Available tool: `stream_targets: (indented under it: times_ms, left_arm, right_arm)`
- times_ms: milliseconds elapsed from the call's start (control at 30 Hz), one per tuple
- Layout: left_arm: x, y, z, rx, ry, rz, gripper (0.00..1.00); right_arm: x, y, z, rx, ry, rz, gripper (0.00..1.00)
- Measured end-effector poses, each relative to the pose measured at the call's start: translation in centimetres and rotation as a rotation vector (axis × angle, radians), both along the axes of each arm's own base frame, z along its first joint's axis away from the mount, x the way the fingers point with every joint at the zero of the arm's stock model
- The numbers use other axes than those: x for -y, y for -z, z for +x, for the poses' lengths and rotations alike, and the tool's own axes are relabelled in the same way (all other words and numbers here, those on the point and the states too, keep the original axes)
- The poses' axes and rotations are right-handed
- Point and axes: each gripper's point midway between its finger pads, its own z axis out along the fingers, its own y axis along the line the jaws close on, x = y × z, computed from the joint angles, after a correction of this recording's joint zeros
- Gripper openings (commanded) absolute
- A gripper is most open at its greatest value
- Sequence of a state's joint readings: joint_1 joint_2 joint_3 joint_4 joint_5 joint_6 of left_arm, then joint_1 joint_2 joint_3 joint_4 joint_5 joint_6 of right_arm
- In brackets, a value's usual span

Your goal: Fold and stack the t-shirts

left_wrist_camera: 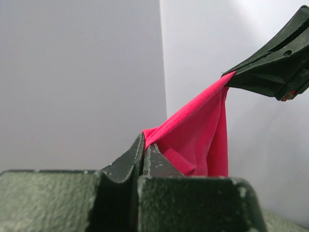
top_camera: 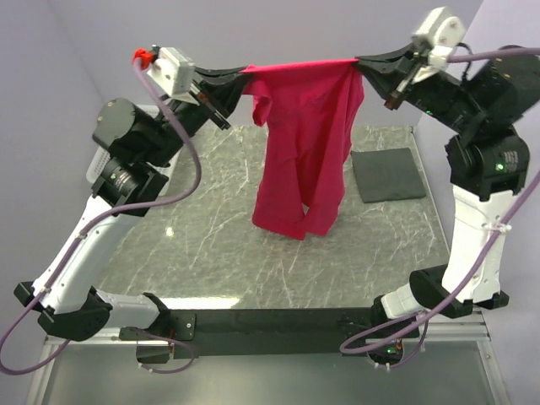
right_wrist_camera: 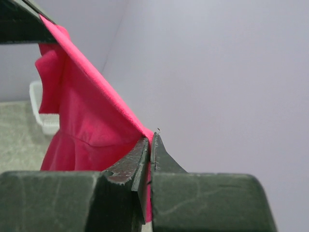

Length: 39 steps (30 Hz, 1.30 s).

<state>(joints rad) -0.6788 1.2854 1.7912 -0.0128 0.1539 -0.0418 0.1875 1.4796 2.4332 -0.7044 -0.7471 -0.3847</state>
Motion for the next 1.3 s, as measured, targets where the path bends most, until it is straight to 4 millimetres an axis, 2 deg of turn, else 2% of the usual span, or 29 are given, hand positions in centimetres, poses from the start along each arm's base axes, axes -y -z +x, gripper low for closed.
stream_targets:
  times_ms: [200,367,467,600,700,767,867,967,1033,1067,1167,1200,1233,1267,1300]
  left_arm:
    - [-1.2,-4.0,-3.6,0.140,0.053,-0.041,0.01]
    - [-2.2,-6.3,-6.6,0.221,0.102,-0.055,0.01]
    - [-2.2,-6.6,-7.1,0.234,0.117,-0.052,0.01]
    - [-1.5,-6.2,-6.6,0.222,0.133,-0.048,0.01]
    - [-0.4,-5.6,-5.4,0.183,0.150,-0.056,0.01]
    - [0.8,-4.3,-3.9,0.131,0.165,-0.056,0.01]
    - [3.3,-0.5,-1.0,0.016,0.197,-0.053,0.01]
    - [6.2,6.3,2.5,-0.159,0.231,-0.018,0.01]
    - [8.1,12.2,4.8,-0.294,0.242,0.011,0.01]
    - [9.2,16.1,6.1,-0.377,0.245,0.030,0.01]
    - [10.9,26.1,8.0,-0.594,0.238,0.102,0.01]
    - [11.4,29.4,8.5,-0.669,0.232,0.124,0.04]
    - [11.7,32.1,8.8,-0.730,0.225,0.143,0.07]
    - [12.1,34.6,9.2,-0.786,0.217,0.161,0.11]
    - [12.3,36.3,9.5,-0.826,0.209,0.170,0.23]
  right_arm:
    - [-0.1,-4.5,-4.5,0.123,-0.064,0.062,0.00]
    - [-0.2,-6.0,-7.1,0.168,-0.110,0.087,0.00]
    - [-0.1,-6.5,-8.2,0.187,-0.115,0.093,0.00]
    - [0.4,-5.6,-8.4,0.172,-0.086,0.090,0.00]
    - [1.0,-3.0,-7.3,0.119,-0.029,0.071,0.00]
    - [1.6,-0.1,-5.9,0.065,0.027,0.043,0.00]
    - [2.7,6.2,-3.2,-0.044,0.113,-0.011,0.00]
    - [4.4,15.0,-0.3,-0.199,0.208,-0.082,0.00]
    - [5.8,21.5,1.4,-0.318,0.268,-0.130,0.00]
    - [6.4,24.8,2.0,-0.381,0.294,-0.152,0.00]
    - [8.2,33.8,3.2,-0.584,0.355,-0.212,0.00]
    - [8.7,36.4,3.3,-0.645,0.373,-0.229,0.00]
    - [9.1,38.5,3.1,-0.698,0.385,-0.244,0.00]
    - [9.5,39.8,3.0,-0.727,0.395,-0.254,0.00]
    - [9.8,40.9,2.8,-0.756,0.403,-0.262,0.00]
